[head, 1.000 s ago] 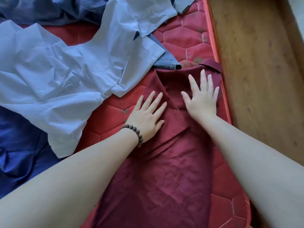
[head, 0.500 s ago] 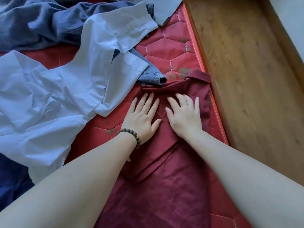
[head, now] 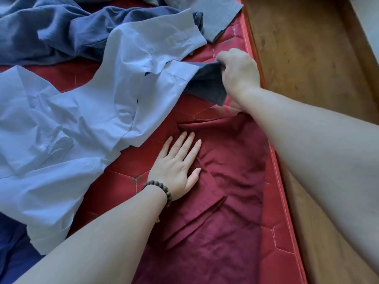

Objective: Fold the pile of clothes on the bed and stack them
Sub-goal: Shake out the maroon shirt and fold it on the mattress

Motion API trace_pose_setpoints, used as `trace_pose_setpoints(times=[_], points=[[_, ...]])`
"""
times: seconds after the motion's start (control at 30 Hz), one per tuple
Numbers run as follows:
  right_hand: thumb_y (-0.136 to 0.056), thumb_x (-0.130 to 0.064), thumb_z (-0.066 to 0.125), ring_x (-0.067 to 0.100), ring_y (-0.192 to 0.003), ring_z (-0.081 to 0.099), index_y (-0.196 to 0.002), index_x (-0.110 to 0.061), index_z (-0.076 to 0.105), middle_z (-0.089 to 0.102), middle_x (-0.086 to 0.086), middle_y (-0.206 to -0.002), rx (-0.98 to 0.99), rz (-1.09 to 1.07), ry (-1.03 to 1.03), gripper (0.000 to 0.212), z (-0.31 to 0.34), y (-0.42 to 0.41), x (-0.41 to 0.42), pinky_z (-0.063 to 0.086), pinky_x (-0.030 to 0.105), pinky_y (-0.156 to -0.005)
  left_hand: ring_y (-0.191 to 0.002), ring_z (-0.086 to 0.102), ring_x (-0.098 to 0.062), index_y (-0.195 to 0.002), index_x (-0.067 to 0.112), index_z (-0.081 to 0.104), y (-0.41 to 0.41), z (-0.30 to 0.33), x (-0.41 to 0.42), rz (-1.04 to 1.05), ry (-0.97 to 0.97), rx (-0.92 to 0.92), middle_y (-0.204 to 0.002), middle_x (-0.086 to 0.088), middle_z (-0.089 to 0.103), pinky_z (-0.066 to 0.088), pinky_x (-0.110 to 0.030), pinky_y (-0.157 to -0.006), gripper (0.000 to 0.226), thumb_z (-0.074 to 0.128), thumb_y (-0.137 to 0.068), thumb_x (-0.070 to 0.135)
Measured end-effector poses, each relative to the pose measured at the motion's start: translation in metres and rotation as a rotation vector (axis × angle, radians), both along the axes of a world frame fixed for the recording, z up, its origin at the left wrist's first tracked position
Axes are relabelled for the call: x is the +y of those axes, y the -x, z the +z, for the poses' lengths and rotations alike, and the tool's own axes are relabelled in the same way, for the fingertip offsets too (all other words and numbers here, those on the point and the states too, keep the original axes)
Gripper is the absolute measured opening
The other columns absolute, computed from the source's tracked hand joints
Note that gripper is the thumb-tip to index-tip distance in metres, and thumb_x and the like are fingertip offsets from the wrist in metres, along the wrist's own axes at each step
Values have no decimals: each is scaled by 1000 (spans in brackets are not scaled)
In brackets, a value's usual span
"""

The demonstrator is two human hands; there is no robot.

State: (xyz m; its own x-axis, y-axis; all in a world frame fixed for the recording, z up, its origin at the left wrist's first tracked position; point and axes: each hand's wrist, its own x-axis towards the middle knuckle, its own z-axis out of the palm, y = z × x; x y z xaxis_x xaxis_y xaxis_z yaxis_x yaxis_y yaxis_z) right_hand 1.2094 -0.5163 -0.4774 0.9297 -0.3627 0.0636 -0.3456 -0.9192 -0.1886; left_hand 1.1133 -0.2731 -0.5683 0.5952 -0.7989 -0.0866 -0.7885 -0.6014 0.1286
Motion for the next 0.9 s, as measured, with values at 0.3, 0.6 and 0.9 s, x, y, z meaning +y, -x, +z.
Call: trace_pose_setpoints(times=[0.3, 0.6, 0.9], points=[[-88, -19, 52, 26, -146, 19, -151, -25, 29, 21, 10, -159, -56, -27, -79, 67, -33, 92, -1, 9, 52, -118, -149, 8, -22, -154, 20, 19, 0, -1, 0, 0, -6, -5, -161, -7, 15, 12, -47, -120, 71, 29, -92, 53], [-87, -52, 59, 33, -121, 45, -150, -29, 23, 43, 16, -133, 12, -436, -116, 76, -56, 165, 11, 35, 43, -98, -149, 8, -23, -154, 20, 18, 1, -2, -1, -4, -18, -23, -161, -7, 14, 10, -47, -120, 70, 26, -94, 53], [-93, -52, 53, 39, -108, 58, -118, 0, 46, 60, 21, -118, 100, -716, -298, 58, -47, 159, 15, 39, 36, -74, -129, 40, -42, -126, 21, 63, -27, 7, -8, 244, 363, 62, -147, -23, 37, 34, -50, -109, 44, 38, -93, 36]])
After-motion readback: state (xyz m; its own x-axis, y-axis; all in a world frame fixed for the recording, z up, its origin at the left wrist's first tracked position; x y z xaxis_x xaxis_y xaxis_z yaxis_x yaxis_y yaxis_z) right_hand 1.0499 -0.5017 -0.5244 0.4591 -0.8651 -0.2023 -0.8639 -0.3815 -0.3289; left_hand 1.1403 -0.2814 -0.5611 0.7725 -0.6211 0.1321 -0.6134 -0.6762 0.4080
